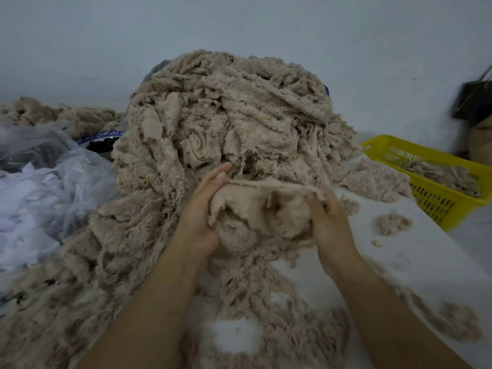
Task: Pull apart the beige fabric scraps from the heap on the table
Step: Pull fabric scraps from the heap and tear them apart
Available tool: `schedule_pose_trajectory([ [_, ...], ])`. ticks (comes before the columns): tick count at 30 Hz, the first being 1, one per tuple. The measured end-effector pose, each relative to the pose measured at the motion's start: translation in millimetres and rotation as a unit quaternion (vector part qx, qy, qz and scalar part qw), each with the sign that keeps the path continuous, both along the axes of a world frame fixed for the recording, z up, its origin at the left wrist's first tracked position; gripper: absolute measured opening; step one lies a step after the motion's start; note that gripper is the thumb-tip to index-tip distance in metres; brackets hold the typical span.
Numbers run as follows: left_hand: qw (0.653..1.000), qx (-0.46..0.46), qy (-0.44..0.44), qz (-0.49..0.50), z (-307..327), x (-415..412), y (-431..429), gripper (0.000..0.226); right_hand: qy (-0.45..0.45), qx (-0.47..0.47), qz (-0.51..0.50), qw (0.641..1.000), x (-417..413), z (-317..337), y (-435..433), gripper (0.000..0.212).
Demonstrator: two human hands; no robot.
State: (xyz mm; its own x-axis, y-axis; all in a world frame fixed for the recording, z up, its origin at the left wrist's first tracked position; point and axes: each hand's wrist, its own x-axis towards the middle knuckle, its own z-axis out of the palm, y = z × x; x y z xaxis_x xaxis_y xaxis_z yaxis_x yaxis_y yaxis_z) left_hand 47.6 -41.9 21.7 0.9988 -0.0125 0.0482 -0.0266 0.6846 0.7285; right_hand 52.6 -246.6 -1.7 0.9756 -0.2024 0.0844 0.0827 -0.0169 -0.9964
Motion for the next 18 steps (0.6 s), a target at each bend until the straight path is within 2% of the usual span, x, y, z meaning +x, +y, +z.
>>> schedule_pose_trajectory([
  [2, 0.998, -0.053, 0.011, 0.037, -2.1, 2.7, 11.6, 0.014, 0.030, 0.177, -0.058, 0.982, 8.9, 2.4, -13.5, 0.019],
  [3, 0.996, -0.075, 0.015, 0.053, -3.6, 4.3, 17.0, 0.014, 0.042, 0.236, -0.077, 0.968, 12.6, 4.1, -20.6, 0.024],
  [7, 0.986, -0.139, 0.033, 0.091, -6.2, 6.2, 26.8, 0.018, 0.045, 0.300, -0.113, 0.946, 18.7, 3.9, -33.4, 0.019],
  [14, 0.974, -0.177, 0.037, 0.138, -7.3, 6.3, 35.6, 0.020, 0.041, 0.221, -0.275, 0.935, 21.1, -0.5, -42.2, 0.016],
  [16, 0.978, -0.175, 0.013, 0.114, -4.9, 4.4, 32.6, 0.020, 0.018, 0.141, -0.279, 0.950, 20.3, 0.2, -37.2, 0.014],
  [18, 0.983, -0.171, -0.008, 0.059, -3.0, 2.1, 25.4, 0.023, -0.030, 0.013, -0.251, 0.967, 15.5, 0.9, -26.3, 0.012],
])
